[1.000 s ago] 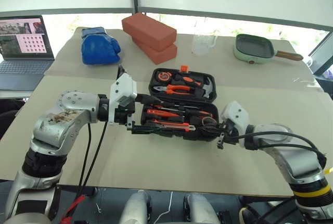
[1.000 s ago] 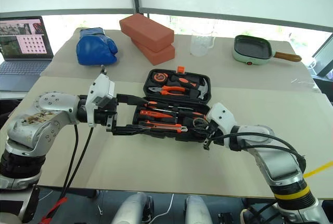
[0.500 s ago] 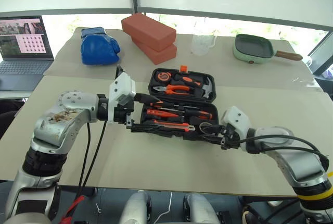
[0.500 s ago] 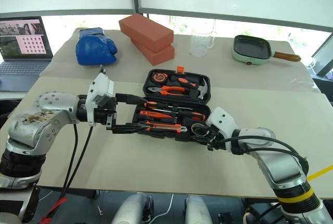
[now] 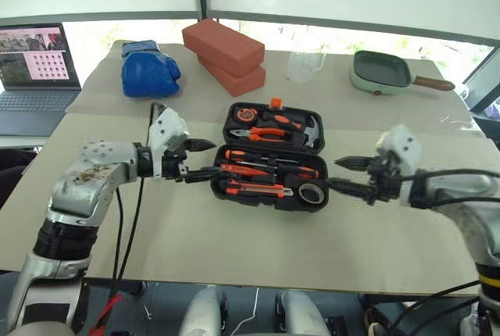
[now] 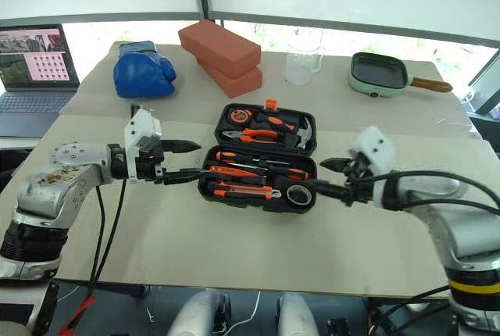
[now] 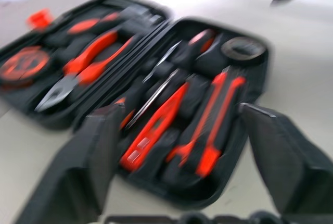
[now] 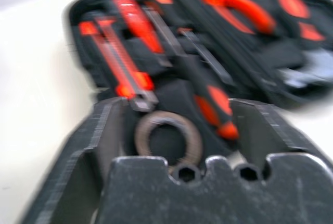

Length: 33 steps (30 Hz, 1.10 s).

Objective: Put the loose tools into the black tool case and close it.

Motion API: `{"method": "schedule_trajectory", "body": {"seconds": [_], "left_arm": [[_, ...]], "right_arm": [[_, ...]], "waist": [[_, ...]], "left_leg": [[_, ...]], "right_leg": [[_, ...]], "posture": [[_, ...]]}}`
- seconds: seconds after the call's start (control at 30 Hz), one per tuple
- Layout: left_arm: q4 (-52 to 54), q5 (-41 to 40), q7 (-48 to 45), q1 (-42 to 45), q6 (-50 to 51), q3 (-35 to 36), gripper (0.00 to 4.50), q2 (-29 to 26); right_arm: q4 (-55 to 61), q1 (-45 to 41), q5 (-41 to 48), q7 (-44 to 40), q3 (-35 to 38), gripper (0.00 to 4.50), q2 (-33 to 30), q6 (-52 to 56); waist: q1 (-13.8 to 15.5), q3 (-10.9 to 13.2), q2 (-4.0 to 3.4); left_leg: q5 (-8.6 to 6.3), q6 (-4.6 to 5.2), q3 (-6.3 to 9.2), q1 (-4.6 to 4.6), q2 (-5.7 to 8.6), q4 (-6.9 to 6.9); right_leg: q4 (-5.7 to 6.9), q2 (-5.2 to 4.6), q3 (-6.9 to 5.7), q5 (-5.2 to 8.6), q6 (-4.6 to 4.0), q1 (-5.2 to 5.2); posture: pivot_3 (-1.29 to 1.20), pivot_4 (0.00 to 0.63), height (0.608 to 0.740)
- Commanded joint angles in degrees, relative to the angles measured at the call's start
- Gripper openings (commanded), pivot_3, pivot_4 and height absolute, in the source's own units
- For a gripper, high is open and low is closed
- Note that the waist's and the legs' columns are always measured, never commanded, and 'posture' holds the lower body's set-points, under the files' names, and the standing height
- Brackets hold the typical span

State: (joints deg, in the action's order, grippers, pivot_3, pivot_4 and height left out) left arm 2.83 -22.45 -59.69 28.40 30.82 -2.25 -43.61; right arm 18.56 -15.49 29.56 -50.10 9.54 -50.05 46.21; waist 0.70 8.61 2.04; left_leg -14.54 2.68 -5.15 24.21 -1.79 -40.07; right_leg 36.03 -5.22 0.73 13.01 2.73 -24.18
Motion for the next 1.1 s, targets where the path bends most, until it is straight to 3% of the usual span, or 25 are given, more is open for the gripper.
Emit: {"method": "schedule_trajectory", "body": {"seconds": [0.03,0.17,0.2,0.5,0.7,1.1], "left_arm": [[-4.92,4.12,1.46,-0.40,-5.67,1.08,1.84,-0.91],[-11.19,7.68,3.36,1.28,-8.96,0.14,0.26,0.41],[-13.15,8.71,3.78,2.14,-10.07,-0.79,0.03,1.53],[-22.42,14.46,4.58,7.89,-13.71,-6.12,0.03,9.05],[-22.80,14.90,3.50,8.30,-14.88,-6.40,0.03,10.54],[-4.75,7.31,-4.88,-1.03,-9.43,-4.46,0.03,8.24]], "right_arm": [[-5.07,-0.48,-1.95,0.38,1.41,1.58,-0.09,-3.90],[-12.10,-1.01,-6.88,0.92,-1.83,0.17,0.66,-9.49],[-14.51,-1.72,-8.41,1.03,-3.20,0.00,1.26,-11.24],[-25.25,-8.63,-16.31,0.80,-11.27,0.00,5.99,-18.80],[-27.99,-12.16,-19.51,0.09,-14.39,0.00,8.78,-21.84],[-16.56,-6.60,-17.25,-6.10,-14.62,0.00,7.07,-22.83]], "waist": [[-0.01,0.00,0.00],[0.03,0.00,0.00],[0.01,0.00,0.00],[-0.12,0.00,0.00],[-0.35,0.00,0.00],[-0.15,0.01,-0.02]], "left_leg": [[0.00,0.00,0.00,-0.01,-0.01,0.00],[0.00,0.00,-0.04,-0.01,0.01,-0.01],[0.00,0.00,-0.05,0.00,0.00,-0.01],[0.01,-0.01,-0.13,0.03,0.04,-0.03],[0.01,-0.01,-0.13,0.05,0.02,0.00],[-0.02,0.02,-0.09,0.10,-0.06,0.15]], "right_leg": [[0.00,0.01,0.00,0.00,0.00,0.00],[0.01,-0.02,0.00,0.00,0.00,0.00],[0.00,-0.02,0.00,0.00,0.00,0.00],[0.04,0.01,0.02,-0.01,0.00,-0.04],[0.03,0.00,0.02,-0.01,0.00,-0.07],[0.05,-0.05,0.00,-0.02,0.02,-0.10]], "posture": [[0.00,0.150,0.738],[0.00,0.150,0.738],[0.00,0.150,0.738],[0.00,0.150,0.738],[0.00,0.150,0.738],[0.00,0.150,0.738]]}}
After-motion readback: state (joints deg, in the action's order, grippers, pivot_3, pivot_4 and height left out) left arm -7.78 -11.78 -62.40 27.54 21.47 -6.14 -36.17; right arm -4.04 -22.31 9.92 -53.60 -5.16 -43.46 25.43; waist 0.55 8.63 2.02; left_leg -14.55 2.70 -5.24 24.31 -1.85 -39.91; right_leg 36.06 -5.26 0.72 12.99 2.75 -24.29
